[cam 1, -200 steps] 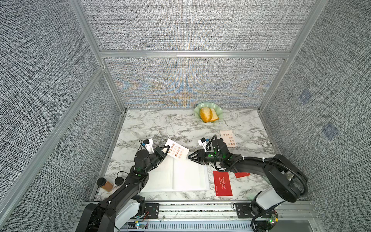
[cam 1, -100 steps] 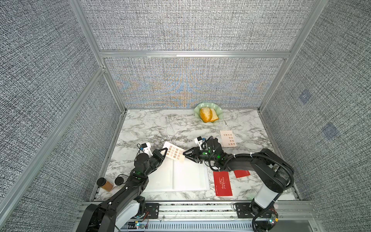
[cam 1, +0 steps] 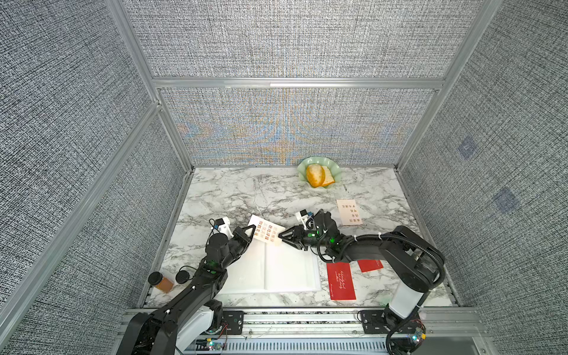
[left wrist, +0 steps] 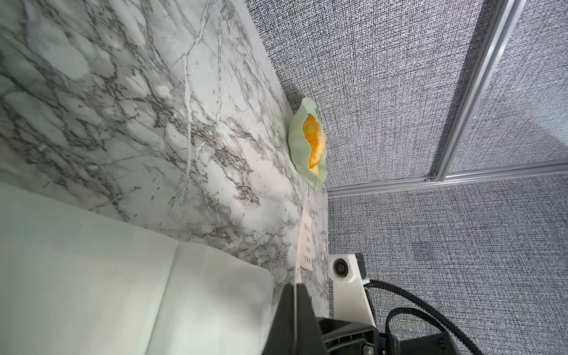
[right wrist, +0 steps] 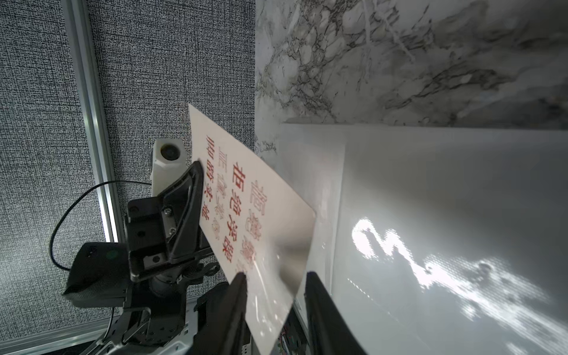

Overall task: Place the photos into the photo albums
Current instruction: Pick up the photo at the center of the board.

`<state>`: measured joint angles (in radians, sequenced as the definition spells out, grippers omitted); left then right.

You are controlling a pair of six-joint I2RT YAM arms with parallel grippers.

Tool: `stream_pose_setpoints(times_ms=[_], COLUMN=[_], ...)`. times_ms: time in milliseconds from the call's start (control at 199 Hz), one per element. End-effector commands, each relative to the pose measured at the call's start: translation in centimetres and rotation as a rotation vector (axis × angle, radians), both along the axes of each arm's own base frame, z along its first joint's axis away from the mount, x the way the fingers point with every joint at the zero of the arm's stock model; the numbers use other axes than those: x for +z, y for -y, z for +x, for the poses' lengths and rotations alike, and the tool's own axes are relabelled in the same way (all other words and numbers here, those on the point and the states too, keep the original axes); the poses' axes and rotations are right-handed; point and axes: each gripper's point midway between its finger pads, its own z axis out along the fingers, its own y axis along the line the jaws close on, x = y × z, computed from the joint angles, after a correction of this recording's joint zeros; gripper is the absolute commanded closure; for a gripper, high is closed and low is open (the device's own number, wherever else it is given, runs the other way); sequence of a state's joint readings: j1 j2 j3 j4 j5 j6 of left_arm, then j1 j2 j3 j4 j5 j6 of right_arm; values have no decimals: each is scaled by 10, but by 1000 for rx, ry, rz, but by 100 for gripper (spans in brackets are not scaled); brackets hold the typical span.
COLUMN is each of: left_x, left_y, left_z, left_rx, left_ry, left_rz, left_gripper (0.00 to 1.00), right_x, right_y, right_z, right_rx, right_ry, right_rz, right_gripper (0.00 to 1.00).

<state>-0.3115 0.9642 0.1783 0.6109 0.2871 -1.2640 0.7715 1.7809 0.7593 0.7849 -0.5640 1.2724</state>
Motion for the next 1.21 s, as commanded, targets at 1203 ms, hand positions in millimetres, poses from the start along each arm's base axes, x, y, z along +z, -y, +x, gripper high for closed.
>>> stream_pose_setpoints(times_ms=[1203], left_x=[-47], left_y=[-59], left_z=[-21], left_rx=[158], left_ry=[-185], left_rz=[440], left_gripper=[75], right_x=[9], right_y=[35], right_z=[-6], right_rx=[126], right_ry=[37], right_rz=[-389], right_gripper=[100])
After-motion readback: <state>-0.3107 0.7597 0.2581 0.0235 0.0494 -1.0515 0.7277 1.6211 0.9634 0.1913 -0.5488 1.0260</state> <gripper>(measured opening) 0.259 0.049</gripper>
